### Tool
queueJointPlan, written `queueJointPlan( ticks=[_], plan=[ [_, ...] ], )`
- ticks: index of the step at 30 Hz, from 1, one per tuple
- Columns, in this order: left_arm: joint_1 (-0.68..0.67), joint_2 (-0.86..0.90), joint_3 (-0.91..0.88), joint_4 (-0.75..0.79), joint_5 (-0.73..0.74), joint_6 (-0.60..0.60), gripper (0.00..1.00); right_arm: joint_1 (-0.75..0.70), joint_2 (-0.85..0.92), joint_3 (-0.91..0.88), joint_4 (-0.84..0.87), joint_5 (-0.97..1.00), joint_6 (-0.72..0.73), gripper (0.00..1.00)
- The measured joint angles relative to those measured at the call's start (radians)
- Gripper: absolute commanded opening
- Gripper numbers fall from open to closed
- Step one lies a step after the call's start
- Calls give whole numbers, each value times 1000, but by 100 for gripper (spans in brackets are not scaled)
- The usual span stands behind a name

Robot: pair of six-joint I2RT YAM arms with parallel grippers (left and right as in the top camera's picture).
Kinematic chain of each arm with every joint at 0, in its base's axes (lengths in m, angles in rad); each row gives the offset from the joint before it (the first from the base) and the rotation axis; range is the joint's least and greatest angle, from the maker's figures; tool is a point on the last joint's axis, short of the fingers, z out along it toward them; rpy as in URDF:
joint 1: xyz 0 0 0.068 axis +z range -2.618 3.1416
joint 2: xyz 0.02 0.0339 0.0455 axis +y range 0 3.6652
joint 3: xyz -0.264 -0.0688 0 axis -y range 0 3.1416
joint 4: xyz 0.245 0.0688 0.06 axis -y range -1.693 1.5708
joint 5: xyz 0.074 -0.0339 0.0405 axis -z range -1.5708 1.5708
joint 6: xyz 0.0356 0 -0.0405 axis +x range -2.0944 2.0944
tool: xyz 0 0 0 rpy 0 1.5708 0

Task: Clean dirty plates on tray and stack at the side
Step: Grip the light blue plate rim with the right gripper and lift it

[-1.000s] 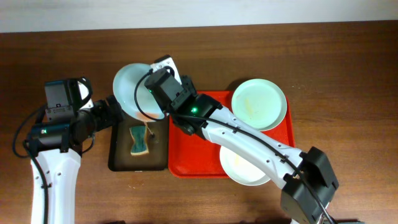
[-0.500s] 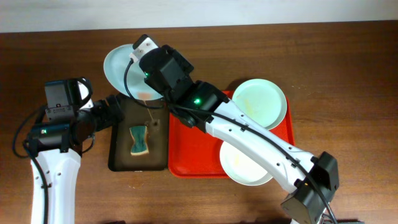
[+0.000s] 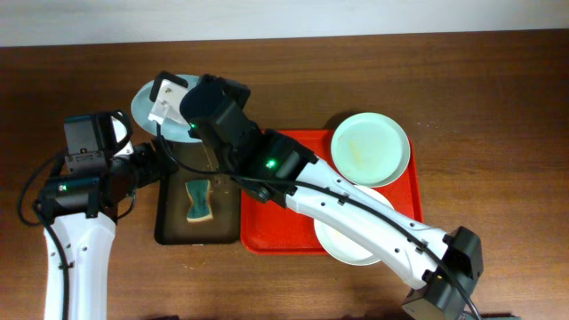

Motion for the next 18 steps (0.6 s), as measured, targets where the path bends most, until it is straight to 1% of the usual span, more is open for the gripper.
queueJointPlan(
  ticks=[5,10,13,15,16,17,18],
  plan=[
    [0,0,0,0,0,0,99,12,-2,0,42,54,-52,4],
    [0,0,0,0,0,0,99,18,-3,0,55,76,-51,4],
    [0,0,0,0,0,0,99,16,-3,1,75,105,48,4],
    [0,0,0,0,0,0,99,10,-3,2,60,109,161,4],
    [0,0,0,0,0,0,99,2,-3,4,31,108,246,4],
    [0,0,0,0,0,0,99,-12,-3,6,-37,98,371,4],
    [0,0,0,0,0,0,99,-26,-3,8,-87,86,457,4]
  ],
)
